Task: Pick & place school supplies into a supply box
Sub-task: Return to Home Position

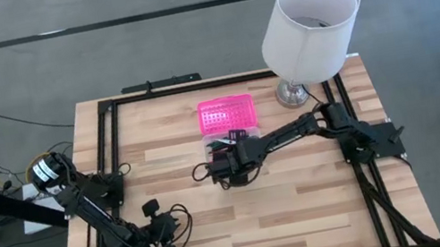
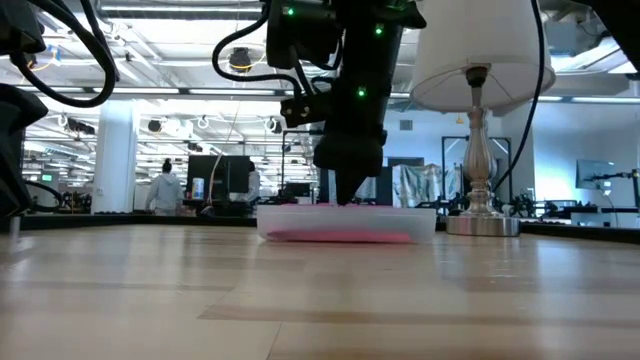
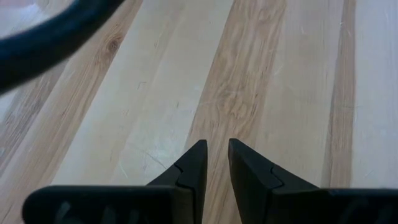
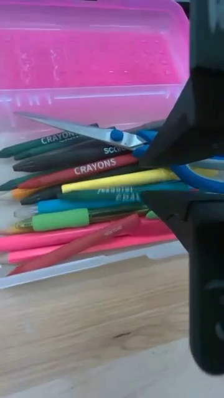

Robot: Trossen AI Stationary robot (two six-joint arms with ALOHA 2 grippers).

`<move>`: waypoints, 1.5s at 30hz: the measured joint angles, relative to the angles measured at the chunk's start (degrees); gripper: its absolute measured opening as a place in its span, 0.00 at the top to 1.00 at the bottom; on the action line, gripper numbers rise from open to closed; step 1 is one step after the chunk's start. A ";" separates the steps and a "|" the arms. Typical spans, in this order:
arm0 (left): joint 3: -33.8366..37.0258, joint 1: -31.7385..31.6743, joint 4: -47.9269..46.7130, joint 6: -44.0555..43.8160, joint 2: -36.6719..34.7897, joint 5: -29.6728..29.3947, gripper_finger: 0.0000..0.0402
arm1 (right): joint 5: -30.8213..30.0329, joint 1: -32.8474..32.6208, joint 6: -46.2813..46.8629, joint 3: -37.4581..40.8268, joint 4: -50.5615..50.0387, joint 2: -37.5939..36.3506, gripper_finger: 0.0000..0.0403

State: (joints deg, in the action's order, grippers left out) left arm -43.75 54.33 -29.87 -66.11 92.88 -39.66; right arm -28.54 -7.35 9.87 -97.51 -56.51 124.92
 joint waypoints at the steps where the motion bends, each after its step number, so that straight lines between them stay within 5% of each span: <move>1: 0.00 0.00 0.00 0.00 0.00 0.00 0.85 | 0.06 0.00 0.01 0.00 0.02 0.00 0.83; 11: 0.00 0.01 0.00 -0.02 0.00 0.00 0.85 | 0.38 0.17 -3.85 0.00 5.67 0.00 0.80; 23: 0.00 0.00 -0.02 -0.02 0.00 0.00 0.85 | 10.38 1.78 -6.92 1.15 8.10 -0.04 0.81; 45: 0.00 0.00 -0.30 0.42 0.00 -0.07 0.85 | 15.71 -5.67 -12.23 1.48 7.32 -0.15 0.81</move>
State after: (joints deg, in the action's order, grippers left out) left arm -43.75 54.33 -30.16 -65.69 92.88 -39.72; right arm -12.83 -13.02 -2.36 -96.03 -49.19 124.77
